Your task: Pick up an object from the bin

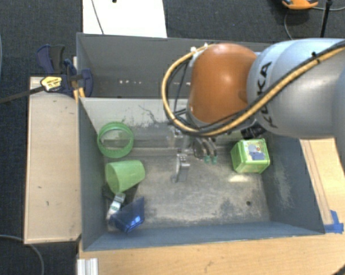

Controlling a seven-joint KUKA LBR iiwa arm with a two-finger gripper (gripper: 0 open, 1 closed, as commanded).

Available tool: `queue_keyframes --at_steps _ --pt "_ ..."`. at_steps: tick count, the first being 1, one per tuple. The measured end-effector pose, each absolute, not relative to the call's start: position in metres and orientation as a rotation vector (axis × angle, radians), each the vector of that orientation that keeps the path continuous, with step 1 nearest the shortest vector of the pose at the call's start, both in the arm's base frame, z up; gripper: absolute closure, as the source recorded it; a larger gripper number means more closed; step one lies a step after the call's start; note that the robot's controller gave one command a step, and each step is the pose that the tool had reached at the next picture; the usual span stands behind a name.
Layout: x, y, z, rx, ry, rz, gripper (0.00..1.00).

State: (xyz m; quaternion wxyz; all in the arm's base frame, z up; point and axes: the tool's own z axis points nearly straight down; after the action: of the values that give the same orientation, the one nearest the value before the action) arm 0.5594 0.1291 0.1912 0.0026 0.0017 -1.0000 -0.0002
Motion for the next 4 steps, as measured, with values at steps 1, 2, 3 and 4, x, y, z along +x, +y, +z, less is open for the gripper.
queue_keyframes --at_steps 1,2,3,4 --pt "0.561 0.128 0.196 0.001 -3.144 -0.002 0.0" --pt "0.57 0.149 0.18 0.069 -3.149 0.0 0.0" --pt "0.561 0.198 0.121 0.128 -3.148 -0.005 0.0" --pt "0.565 0.219 0.091 0.154 -3.156 -0.002 0.0"
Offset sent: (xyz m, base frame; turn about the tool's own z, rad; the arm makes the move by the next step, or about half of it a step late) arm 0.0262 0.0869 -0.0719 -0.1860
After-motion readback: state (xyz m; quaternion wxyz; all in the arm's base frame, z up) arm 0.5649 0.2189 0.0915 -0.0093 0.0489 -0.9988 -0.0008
